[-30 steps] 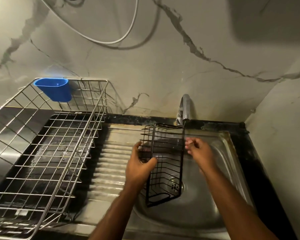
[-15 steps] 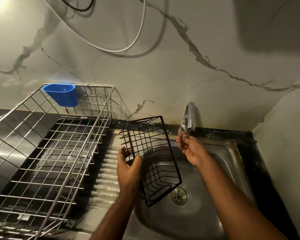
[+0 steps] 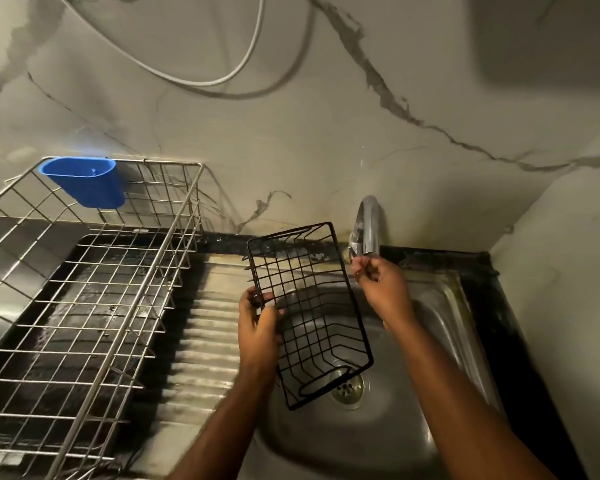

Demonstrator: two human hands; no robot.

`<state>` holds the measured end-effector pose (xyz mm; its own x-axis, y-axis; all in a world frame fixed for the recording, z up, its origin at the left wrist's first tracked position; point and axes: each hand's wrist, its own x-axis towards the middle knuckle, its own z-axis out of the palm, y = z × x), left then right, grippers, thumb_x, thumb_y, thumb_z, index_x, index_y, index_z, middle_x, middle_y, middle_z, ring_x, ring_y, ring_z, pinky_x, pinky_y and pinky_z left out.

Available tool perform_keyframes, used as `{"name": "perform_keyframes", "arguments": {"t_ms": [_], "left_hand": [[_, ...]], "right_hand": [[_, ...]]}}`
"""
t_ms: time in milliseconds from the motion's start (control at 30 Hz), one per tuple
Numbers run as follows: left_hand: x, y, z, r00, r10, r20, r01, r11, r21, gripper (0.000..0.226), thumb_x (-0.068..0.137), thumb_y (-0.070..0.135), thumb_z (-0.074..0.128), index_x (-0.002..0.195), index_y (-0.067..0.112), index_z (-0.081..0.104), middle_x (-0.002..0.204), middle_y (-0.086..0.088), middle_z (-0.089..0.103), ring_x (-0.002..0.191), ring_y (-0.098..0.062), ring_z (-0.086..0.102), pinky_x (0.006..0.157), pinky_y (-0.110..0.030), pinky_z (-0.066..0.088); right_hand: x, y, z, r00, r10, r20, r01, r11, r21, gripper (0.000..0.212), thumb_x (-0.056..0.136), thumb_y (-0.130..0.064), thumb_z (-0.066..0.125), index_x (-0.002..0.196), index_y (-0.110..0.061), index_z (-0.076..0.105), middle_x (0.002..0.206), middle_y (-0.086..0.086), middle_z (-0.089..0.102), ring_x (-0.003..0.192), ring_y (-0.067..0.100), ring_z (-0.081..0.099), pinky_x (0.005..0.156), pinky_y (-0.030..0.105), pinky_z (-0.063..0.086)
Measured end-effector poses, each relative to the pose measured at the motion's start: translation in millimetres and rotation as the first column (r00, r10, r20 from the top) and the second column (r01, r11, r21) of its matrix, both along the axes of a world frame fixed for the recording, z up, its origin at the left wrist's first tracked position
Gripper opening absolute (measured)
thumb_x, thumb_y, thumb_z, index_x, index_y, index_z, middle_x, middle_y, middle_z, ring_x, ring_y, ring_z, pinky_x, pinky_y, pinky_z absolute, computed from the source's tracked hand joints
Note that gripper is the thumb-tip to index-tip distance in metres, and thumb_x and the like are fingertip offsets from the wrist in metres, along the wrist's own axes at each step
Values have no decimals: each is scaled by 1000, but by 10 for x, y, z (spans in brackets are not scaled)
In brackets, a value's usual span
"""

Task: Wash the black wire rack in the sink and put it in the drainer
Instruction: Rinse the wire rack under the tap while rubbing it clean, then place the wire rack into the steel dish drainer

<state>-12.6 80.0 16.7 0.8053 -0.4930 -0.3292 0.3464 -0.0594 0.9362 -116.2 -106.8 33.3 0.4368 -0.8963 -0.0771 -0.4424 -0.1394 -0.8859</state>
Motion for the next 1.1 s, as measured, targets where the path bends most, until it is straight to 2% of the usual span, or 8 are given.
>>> {"name": "perform_keyframes", "arguments": {"t_ms": [233,367,467,667,767,833,967,1100], "left_hand": [[212,-85,38,983,-122,-139,120,993,-19,30,105,25,39,132,26,53,97,13,78,106,-24,71,69,-34,50],[235,-9,75,980,-148,-132,143,989,-43,33,105,24,39,136,26,51,97,11,77,100,-19,71,63,-31,53],[247,89,151,981,-166,-96,162,985,-56,33,101,22,46,133,28,53,109,8,73,94,-13,72,63,-31,51],[420,369,376,962,-222,158,239,966,-100,62,71,19,50,126,45,59,128,10,65,122,-14,58,95,-36,46],[561,560,581,904,-302,304,332,942,-49,95,66,29,60,156,41,30,160,10,38,145,-15,37,111,-38,35],[606,647,758,878,-341,335,376,926,-43,106,55,38,65,155,27,33,156,3,43,140,-20,41,104,-33,38],[632,833,1039,922,-358,147,386,825,-412,62,38,34,84,98,15,77,98,6,76,97,-12,66,92,-27,47],[590,978,1280,936,-353,-10,223,614,-757,26,72,33,73,93,19,78,111,-5,74,115,-27,60,98,-43,47]], "right_hand": [[-25,236,-93,980,-24,195,-62,903,424,47,97,-57,37,118,-28,67,116,-1,70,105,20,67,92,44,55],[-64,343,-68,995,36,89,-57,969,241,59,85,-71,31,110,-32,68,103,-2,73,95,19,69,84,42,57],[-99,465,63,993,115,1,-115,991,72,41,94,-57,33,104,-32,64,97,-4,71,87,14,67,73,28,53],[-5,629,359,951,306,-40,-309,943,-125,18,100,-31,47,107,-26,62,105,-10,70,94,2,68,83,35,59],[69,711,587,940,329,93,-306,931,-200,12,101,-22,49,100,-26,60,107,-10,71,96,-2,69,85,33,59],[121,743,753,918,322,232,-271,936,-224,19,101,-15,49,110,-21,64,111,-9,71,104,-1,66,94,27,54],[234,833,1155,805,317,501,-296,947,-124,31,99,3,48,107,-16,72,110,-3,74,111,7,65,99,30,49],[244,1008,1526,519,235,822,-459,888,37,66,99,-1,26,63,-24,77,76,-11,75,83,0,68,81,17,49]]}}
